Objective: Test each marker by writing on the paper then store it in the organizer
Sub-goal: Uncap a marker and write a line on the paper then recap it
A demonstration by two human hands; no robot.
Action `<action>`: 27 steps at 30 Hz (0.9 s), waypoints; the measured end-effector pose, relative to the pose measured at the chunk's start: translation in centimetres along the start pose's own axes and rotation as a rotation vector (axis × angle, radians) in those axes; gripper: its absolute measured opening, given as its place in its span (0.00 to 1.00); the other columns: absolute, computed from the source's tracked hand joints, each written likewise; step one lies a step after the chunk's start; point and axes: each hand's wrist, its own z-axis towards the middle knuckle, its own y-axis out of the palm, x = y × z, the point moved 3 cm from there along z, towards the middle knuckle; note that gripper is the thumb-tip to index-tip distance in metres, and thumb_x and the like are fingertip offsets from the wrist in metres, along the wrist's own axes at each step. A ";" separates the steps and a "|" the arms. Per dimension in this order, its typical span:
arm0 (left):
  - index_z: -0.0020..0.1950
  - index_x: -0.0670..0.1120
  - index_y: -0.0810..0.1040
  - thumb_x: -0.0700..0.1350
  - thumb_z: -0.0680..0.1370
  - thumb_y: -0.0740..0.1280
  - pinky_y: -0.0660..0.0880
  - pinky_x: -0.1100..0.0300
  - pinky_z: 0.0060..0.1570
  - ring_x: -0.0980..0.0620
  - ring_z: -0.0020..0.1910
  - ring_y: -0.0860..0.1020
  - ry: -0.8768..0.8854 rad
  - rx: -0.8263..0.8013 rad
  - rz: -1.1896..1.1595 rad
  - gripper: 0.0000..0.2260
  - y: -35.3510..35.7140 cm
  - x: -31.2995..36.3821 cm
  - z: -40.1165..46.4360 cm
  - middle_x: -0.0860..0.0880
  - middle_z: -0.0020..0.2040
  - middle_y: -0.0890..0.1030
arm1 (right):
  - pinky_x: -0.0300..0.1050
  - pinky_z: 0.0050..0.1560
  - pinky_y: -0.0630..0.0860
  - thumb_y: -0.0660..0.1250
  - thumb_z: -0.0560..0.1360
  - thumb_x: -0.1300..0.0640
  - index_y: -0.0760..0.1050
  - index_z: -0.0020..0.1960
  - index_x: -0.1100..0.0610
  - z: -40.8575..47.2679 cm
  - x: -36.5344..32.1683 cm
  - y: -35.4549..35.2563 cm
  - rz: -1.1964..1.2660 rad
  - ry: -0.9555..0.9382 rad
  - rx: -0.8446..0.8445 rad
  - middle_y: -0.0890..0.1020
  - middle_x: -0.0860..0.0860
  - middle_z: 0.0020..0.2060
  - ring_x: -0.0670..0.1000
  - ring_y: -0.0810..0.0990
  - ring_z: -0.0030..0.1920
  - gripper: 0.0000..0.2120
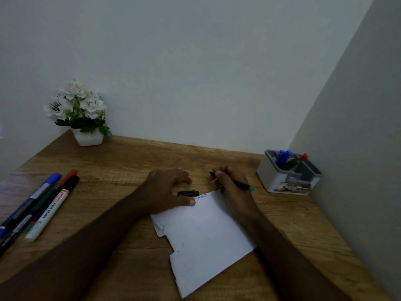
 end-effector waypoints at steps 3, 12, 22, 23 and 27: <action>0.64 0.57 0.76 0.84 0.56 0.54 0.64 0.45 0.70 0.57 0.71 0.68 -0.036 -0.021 -0.022 0.47 -0.1 0.0 0.1 0.57 0.69 0.74 | 0.40 0.48 0.77 0.68 0.73 0.64 0.81 0.44 0.57 0.1 -0.1 -0.5 -0.074 -0.047 -0.082 0.84 0.47 0.41 0.48 0.82 0.47 0.05; 0.65 0.56 0.76 0.85 0.54 0.52 0.62 0.45 0.72 0.58 0.73 0.64 -0.065 -0.054 -0.020 0.50 0.2 -0.3 0.4 0.57 0.71 0.72 | 0.37 0.33 0.71 0.67 0.70 0.71 0.71 0.29 0.60 0.2 0.1 -0.7 -0.093 -0.067 -0.092 0.75 0.47 0.26 0.42 0.73 0.30 0.14; 0.66 0.57 0.76 0.85 0.55 0.50 0.61 0.45 0.73 0.60 0.74 0.63 -0.045 -0.044 -0.036 0.50 0.4 -0.8 0.6 0.58 0.72 0.71 | 0.34 0.31 0.66 0.65 0.70 0.74 0.66 0.29 0.59 0.5 0.6 -0.6 -0.043 -0.066 -0.116 0.71 0.44 0.24 0.40 0.68 0.28 0.17; 0.66 0.57 0.77 0.84 0.55 0.50 0.61 0.44 0.72 0.60 0.74 0.64 -0.044 -0.043 -0.041 0.50 0.4 -0.8 0.6 0.58 0.71 0.71 | 0.33 0.30 0.66 0.65 0.70 0.74 0.66 0.29 0.60 0.5 0.6 -0.6 -0.045 -0.065 -0.123 0.71 0.44 0.24 0.40 0.68 0.27 0.16; 0.66 0.56 0.76 0.78 0.59 0.57 0.61 0.44 0.72 0.60 0.74 0.63 -0.055 -0.053 -0.030 0.42 0.3 -0.7 0.5 0.58 0.72 0.71 | 0.33 0.29 0.66 0.65 0.71 0.74 0.68 0.30 0.63 0.4 0.6 -0.5 -0.056 -0.073 -0.129 0.71 0.48 0.25 0.41 0.68 0.27 0.14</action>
